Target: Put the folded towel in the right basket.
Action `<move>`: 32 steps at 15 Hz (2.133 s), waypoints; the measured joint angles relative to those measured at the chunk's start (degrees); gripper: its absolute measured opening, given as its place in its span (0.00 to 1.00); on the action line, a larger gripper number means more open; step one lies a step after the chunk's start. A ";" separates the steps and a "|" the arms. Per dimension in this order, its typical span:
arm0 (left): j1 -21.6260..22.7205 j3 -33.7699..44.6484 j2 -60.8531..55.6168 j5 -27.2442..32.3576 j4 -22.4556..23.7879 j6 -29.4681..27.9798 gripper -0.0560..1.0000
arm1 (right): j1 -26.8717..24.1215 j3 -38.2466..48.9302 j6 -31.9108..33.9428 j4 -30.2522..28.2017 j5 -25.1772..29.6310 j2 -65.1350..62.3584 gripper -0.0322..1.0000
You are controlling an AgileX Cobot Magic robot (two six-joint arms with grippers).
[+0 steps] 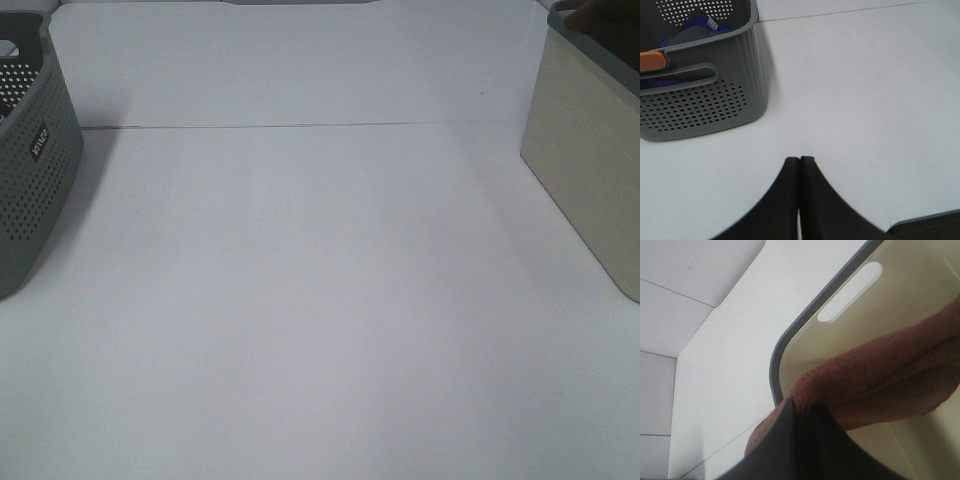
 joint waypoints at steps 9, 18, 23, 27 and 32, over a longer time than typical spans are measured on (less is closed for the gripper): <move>0.00 0.00 0.00 0.00 0.06 0.00 0.05 | 0.00 0.00 0.57 -3.44 -0.92 -1.66 0.07; 0.00 0.00 0.00 0.00 0.06 0.00 0.05 | 0.00 0.00 0.86 -3.61 2.12 -1.66 0.80; 0.00 0.00 0.00 0.00 0.06 0.00 0.05 | 0.00 0.00 1.95 -3.84 4.70 -3.21 0.84; 0.00 0.00 0.00 0.00 0.06 0.00 0.05 | 0.00 0.00 2.01 -5.61 8.42 -8.77 0.84; 0.00 0.00 0.00 0.00 0.06 0.00 0.05 | 0.00 0.00 1.83 -13.24 18.51 -16.79 0.84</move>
